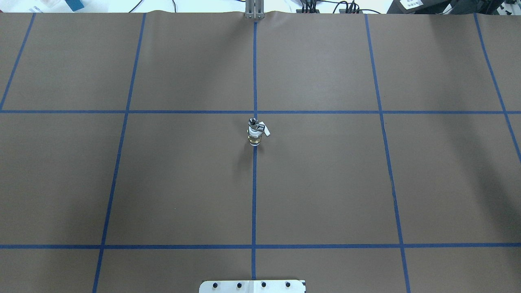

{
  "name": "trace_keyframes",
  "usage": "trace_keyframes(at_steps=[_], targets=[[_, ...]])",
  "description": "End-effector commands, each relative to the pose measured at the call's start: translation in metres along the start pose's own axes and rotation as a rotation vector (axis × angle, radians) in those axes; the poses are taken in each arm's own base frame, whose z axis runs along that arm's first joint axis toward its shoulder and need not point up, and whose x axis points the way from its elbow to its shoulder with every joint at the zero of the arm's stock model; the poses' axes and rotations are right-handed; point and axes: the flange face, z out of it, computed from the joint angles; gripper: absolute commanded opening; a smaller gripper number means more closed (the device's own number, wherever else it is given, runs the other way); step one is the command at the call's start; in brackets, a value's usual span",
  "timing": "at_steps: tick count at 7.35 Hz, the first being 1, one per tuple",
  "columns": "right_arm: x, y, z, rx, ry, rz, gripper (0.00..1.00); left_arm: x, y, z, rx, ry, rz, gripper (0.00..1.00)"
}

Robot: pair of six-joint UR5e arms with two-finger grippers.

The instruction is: Assemble PPR valve and pipe with both arms

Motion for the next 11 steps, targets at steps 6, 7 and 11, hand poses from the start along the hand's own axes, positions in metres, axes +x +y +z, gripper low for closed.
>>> trace_keyframes(at_steps=[6, 7, 11], targets=[[0.001, 0.001, 0.001, 0.000, 0.003, 0.003, 1.00, -0.043, 0.015, -0.016, 0.048, 0.065, -0.141, 1.00], [0.001, 0.001, 0.001, -0.002, 0.000, 0.004, 1.00, -0.057, 0.018, -0.021, 0.063, 0.059, -0.121, 1.00], [0.003, 0.010, 0.001, -0.001, 0.015, 0.002, 1.00, -0.064, 0.020, -0.019, 0.057, 0.024, -0.127, 1.00]])
